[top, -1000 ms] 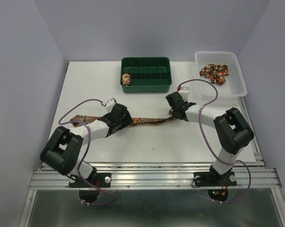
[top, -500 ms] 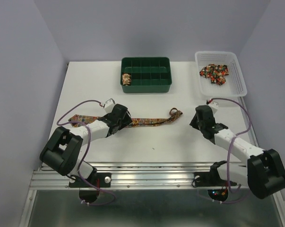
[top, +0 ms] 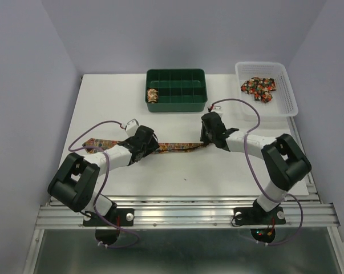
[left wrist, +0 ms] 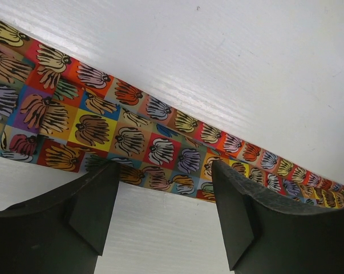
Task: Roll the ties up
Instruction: Flatten the tie
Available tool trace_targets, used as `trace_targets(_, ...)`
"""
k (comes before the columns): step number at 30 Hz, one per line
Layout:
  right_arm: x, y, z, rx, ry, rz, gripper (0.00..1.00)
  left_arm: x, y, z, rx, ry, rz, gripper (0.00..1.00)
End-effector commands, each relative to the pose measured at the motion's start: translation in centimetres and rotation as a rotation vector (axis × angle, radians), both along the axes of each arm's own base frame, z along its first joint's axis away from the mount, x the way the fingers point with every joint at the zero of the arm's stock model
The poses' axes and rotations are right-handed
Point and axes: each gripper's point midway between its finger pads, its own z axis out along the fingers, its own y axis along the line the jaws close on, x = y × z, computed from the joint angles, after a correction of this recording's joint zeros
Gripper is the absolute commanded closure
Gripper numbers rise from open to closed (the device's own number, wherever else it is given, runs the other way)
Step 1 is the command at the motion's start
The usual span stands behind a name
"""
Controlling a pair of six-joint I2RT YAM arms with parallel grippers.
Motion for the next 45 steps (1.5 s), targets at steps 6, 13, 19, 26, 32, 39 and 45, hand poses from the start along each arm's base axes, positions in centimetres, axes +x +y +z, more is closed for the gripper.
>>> trace_targets(6, -0.3, -9.4, -3.2, -0.125, 0.051, -0.449, 0.58, -1.9, 2.0, -1.5, 0.101, 0.078, 0.017, 0.22)
trace_targets(13, -4.4, -17.6, -3.8, 0.012, 0.047, -0.715, 0.28, -1.9, 2.8, -1.1, 0.128, 0.075, 0.049, 0.22)
trace_targets(19, -5.9, -18.0, -0.8, 0.122, -0.042, -0.728, 0.0, -1.9, 2.6, -0.4, 0.109, 0.057, 0.039, 0.22)
trace_targets(26, -5.9, -12.1, 5.4, 0.269, -0.174, -0.272, 0.0, -1.3, 0.7, 2.7, 0.058, -0.029, -0.049, 0.22)
trace_targets(32, -6.8, -5.2, 6.6, 0.435, -0.115, 0.054, 0.0, -1.4, 2.4, 7.9, 0.042, -0.178, 0.011, 0.21)
trace_targets(39, -4.9, -0.7, 2.7, 0.42, 0.011, 0.028, 0.0, -1.1, 11.6, 8.3, 0.136, -0.193, 0.334, 0.13)
trace_targets(45, -4.1, -1.8, -0.8, 0.421, 0.078, -0.142, 0.0, 0.2, 16.8, 6.0, 0.136, -0.171, 0.46, 0.13)
